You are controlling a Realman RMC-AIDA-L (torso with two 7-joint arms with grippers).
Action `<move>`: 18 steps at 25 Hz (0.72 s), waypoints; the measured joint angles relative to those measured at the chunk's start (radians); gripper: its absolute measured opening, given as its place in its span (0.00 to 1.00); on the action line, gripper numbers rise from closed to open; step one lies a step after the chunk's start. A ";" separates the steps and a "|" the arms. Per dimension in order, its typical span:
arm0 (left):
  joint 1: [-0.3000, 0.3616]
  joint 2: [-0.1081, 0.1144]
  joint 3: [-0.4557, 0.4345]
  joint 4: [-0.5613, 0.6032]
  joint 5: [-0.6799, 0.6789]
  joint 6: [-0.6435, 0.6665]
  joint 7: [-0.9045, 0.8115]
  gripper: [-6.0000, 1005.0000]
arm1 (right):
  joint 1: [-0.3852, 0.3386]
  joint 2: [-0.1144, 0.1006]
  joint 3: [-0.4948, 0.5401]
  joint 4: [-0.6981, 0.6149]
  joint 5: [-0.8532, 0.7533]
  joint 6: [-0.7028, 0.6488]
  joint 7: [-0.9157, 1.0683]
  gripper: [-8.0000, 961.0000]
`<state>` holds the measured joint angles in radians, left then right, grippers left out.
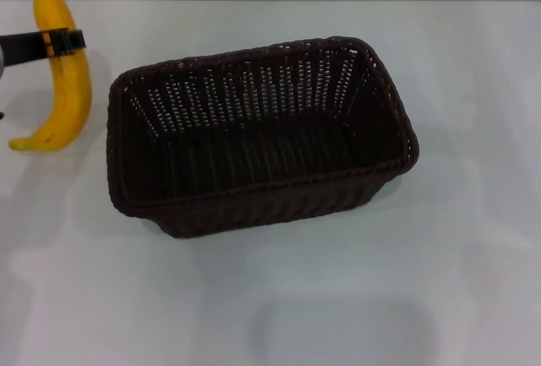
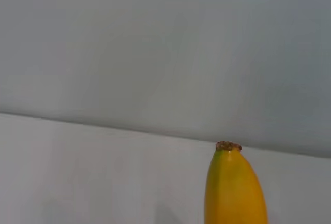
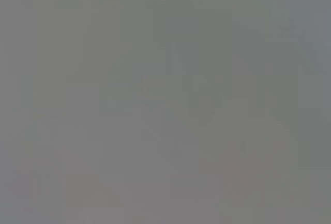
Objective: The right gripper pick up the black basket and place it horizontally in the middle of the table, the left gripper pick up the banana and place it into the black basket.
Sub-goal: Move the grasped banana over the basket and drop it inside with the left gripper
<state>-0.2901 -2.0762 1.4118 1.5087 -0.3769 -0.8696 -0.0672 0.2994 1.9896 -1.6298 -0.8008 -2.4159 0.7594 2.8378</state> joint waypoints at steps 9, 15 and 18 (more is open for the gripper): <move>0.000 0.000 0.000 0.023 0.000 -0.037 -0.002 0.48 | -0.001 0.000 0.001 0.002 0.000 0.002 0.001 0.87; -0.004 -0.001 0.009 0.136 -0.006 -0.112 0.000 0.48 | 0.001 0.000 0.001 0.002 0.000 0.002 0.001 0.87; -0.018 -0.001 0.013 0.185 -0.006 -0.161 -0.001 0.48 | 0.001 0.000 0.001 0.002 0.000 0.003 0.001 0.87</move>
<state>-0.3081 -2.0770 1.4244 1.6937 -0.3829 -1.0307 -0.0685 0.3009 1.9894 -1.6291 -0.7990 -2.4161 0.7622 2.8392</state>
